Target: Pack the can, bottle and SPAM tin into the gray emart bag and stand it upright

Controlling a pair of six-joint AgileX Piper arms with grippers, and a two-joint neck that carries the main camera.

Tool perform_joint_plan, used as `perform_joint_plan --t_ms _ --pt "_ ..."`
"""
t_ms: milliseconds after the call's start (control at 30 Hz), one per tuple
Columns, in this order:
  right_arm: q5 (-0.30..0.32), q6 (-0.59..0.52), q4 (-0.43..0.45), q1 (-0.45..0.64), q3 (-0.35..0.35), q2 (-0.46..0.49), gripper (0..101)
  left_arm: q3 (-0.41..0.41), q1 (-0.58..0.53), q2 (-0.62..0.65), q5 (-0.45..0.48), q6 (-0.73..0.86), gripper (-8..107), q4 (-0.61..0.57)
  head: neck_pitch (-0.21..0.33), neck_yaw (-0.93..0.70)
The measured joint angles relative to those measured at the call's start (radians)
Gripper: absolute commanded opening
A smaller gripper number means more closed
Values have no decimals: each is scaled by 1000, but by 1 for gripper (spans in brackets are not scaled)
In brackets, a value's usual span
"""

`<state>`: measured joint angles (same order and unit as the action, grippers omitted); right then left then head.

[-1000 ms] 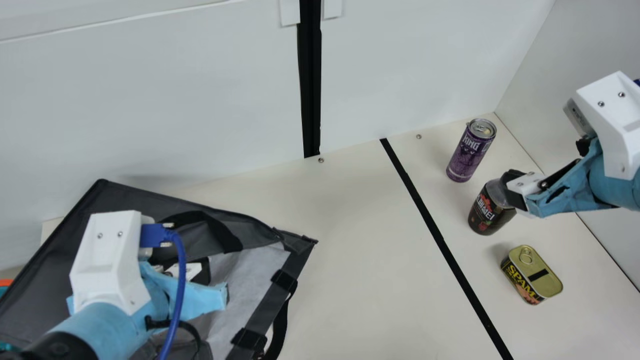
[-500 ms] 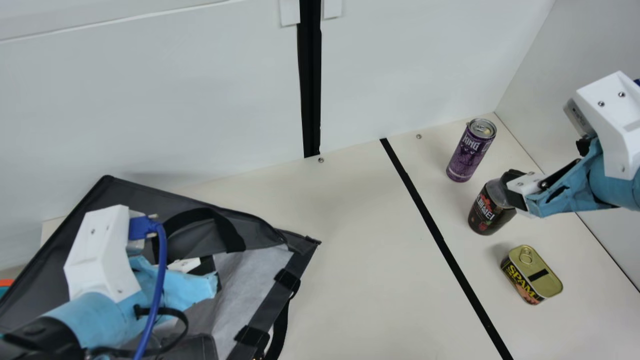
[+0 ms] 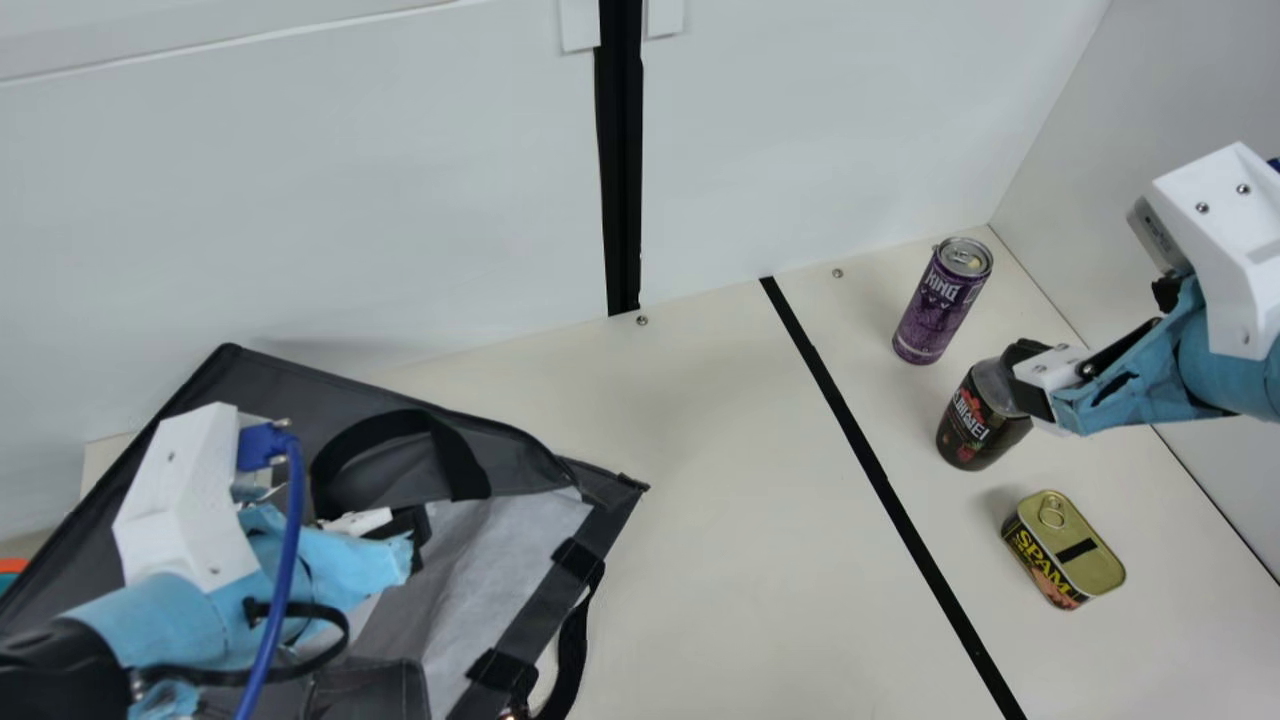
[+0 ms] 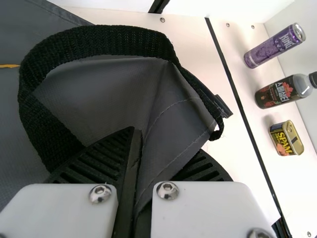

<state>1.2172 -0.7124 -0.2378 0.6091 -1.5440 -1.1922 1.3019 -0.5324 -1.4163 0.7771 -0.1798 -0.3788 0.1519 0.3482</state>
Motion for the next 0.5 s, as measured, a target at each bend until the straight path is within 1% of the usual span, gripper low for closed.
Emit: perform_joint_plan --t_ms 300,500 --pt "0 0 0 0 0 0 95 -4 37 -6 0 30 -8 -26 0 0" --pt "0 0 0 0 0 0 95 11 56 -21 -6 37 -8 -26 0 0"
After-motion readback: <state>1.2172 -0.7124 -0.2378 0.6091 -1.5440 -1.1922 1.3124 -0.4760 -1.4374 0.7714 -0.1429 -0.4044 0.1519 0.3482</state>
